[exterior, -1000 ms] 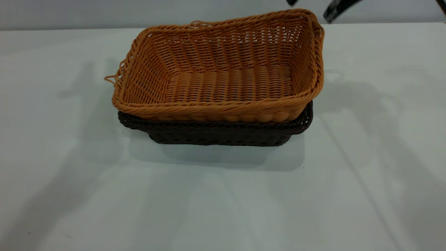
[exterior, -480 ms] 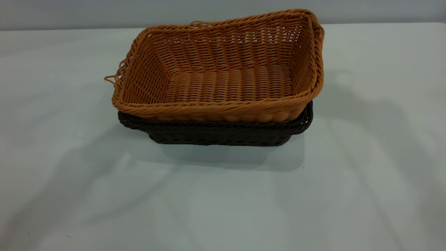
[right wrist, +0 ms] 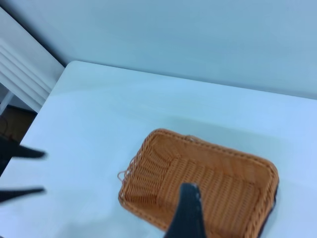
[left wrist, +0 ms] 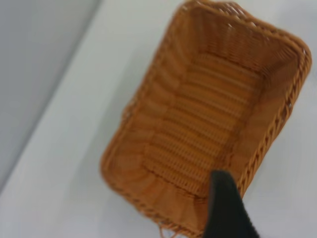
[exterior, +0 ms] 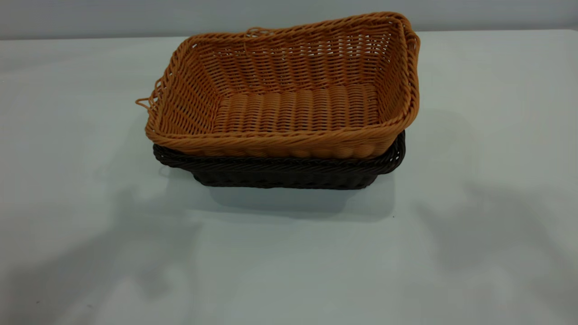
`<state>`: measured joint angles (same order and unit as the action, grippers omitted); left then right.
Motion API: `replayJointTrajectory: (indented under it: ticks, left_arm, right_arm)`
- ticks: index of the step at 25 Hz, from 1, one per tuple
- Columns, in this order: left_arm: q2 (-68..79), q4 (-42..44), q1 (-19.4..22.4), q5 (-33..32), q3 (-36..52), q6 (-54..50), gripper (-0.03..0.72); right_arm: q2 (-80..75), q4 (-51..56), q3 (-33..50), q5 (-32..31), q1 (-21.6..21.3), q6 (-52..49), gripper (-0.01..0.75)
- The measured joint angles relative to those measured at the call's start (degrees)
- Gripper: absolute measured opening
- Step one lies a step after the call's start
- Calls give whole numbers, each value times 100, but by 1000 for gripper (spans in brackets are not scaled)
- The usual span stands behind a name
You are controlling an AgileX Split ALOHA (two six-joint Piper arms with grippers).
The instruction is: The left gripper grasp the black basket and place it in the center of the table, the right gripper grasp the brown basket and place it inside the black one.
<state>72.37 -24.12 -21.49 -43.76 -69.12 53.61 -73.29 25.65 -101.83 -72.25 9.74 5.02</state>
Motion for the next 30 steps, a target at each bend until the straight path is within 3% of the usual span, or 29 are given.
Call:
replayJointTrajectory:
  ticks: [6, 14, 18, 23, 30]
  left_arm:
    - [-1074, 1059, 0, -369, 0, -1175, 395]
    - [-1819, 2581, 0, -2314, 12, -3271, 395]
    - [-2111, 2709, 0, -2314, 372, -3958, 395]
    - [-2473, 2647, 0, -2314, 1461, -4263, 395]
    - [-2732, 2623, 0, -2314, 3103, -5123, 395]
  right_arm:
    - [1306, -178, 1650, -18, 0, -21, 565]
    - [2758, -845, 4155, -25, 0, -502, 565]
    - [3464, -1416, 5265, -25, 0, -602, 565]
    - [4377, -1918, 6438, 4, 0, -602, 565]
    - [5207, -2012, 7490, 703, 0, -727, 565]
